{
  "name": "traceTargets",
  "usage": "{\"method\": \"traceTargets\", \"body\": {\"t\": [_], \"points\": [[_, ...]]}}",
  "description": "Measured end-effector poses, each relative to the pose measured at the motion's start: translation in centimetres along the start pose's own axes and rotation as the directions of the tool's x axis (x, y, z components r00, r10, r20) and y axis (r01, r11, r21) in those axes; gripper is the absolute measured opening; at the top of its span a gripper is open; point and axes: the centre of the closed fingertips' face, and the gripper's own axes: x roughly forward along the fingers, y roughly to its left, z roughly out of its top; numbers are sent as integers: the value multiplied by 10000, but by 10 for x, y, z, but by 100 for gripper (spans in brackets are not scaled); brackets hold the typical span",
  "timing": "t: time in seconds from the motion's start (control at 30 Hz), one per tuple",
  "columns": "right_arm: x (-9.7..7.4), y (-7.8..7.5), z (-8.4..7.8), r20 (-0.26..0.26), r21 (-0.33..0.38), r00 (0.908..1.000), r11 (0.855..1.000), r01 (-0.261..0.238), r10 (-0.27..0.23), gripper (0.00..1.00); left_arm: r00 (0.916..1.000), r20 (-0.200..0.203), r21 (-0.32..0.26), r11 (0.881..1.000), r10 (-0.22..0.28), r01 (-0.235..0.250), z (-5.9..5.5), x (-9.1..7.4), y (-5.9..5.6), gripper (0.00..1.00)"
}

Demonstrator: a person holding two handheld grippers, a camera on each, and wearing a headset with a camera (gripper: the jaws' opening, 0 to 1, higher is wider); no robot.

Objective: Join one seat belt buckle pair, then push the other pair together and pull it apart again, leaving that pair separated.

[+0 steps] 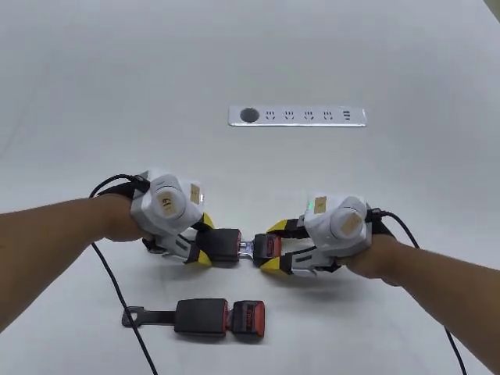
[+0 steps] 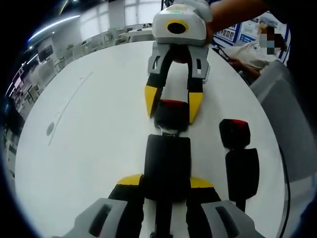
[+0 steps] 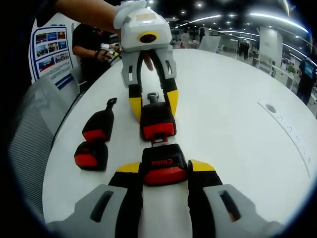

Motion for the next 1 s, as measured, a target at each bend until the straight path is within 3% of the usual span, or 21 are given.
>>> {"method": "traceTargets", "body": {"t": [0.37,1.0], "points": [[8,1,10,76,66,10000,10000,-29,29,33,10000,-52,94,10000,-19,19,-2,0,1,33],[15,1,13,-411,-181,9991,9998,-65,58,33,9999,-96,200,9998,-49,51,-2,-1,-1,33]]}}
